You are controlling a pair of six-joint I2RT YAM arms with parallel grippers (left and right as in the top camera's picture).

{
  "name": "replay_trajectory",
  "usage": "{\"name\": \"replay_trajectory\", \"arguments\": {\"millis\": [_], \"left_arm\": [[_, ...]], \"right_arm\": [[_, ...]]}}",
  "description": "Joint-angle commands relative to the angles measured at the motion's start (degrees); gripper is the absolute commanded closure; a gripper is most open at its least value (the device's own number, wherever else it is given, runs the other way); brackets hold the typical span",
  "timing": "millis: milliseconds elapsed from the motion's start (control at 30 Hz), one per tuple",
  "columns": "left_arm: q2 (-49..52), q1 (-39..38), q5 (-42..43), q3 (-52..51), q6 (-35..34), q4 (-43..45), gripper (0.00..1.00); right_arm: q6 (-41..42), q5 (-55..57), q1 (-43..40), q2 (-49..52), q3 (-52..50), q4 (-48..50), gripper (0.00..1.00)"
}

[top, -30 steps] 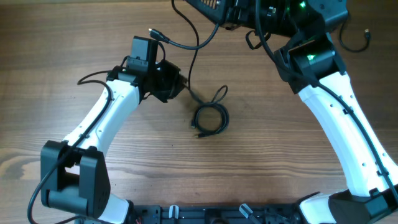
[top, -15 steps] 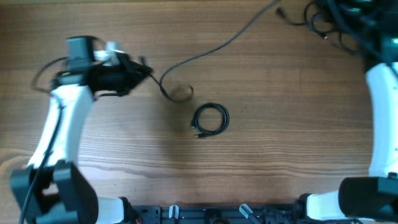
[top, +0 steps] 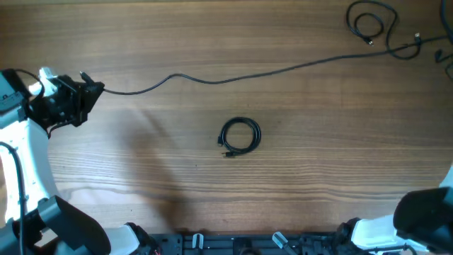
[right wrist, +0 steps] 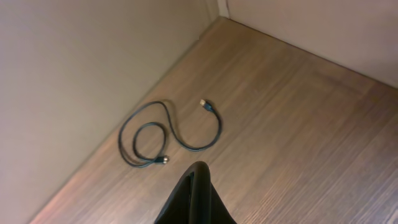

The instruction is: Untangle cables

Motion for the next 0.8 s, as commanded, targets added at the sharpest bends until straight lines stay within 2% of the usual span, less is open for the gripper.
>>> {"name": "replay_trajectory", "arguments": {"millis": [0, 33, 133, 233, 267, 367, 400, 433, 533, 667, 767], "left_arm": [[-0.61, -5.31, -4.37, 0.07, -1.42, 1.92, 0.96], [-0.61, -7.02, -4.26, 0.07, -1.73, 2.91, 0.96], [-0.61, -15.96, -4.2, 0.07, -12.74, 12.39, 0.96], [-0.61, -26.05, -5.2, 0.07, -19.98, 25.22, 0.92], [-0.61, -30.18, -7.69, 0.07, -22.23, 29.35, 0.87], [-0.61, -41.22, -19.06, 0.07, -25.83, 35.47, 0.6], [-0.61, -44.02, -21.68, 0.07, -25.75, 35.8, 0.35], [-0.59, -46.01, -23.21, 0.07, -24.72, 35.71, 0.01], [-0.59, -49.03, -24.33, 0.07, -19.08, 33.83, 0.0], [-0.59, -48.15, -24.33, 0.07, -19.06, 27.47, 0.0], [-0.59, -48.19, -24.33, 0.07, -17.49, 22.88, 0.0]], "right_arm": [[-1.16, 4.74, -0.72, 3.34, 0.39, 1.03, 0.96], [-1.18, 4.72, -0.72, 3.69, 0.39, 1.46, 0.96], [-2.78, 4.28, -0.72, 3.89, 0.44, 4.39, 0.96], [-3.17, 4.59, -0.74, 3.89, 0.44, 5.97, 0.96], [-3.15, 4.92, -0.81, 3.89, 0.44, 6.47, 0.96], [-3.1, 12.81, -1.11, 3.89, 0.44, 6.8, 0.96], [-3.1, 16.79, -1.55, 3.91, 0.44, 6.71, 0.96], [-3.08, 19.04, -1.99, 3.91, 0.44, 6.54, 0.96], [-3.13, 20.11, -4.37, 3.96, 0.42, 5.84, 0.96], [-4.15, 17.38, -5.55, 4.15, 0.39, 5.99, 0.96], [-4.13, 19.41, -5.64, 5.44, 0.39, 5.73, 0.96]]}}
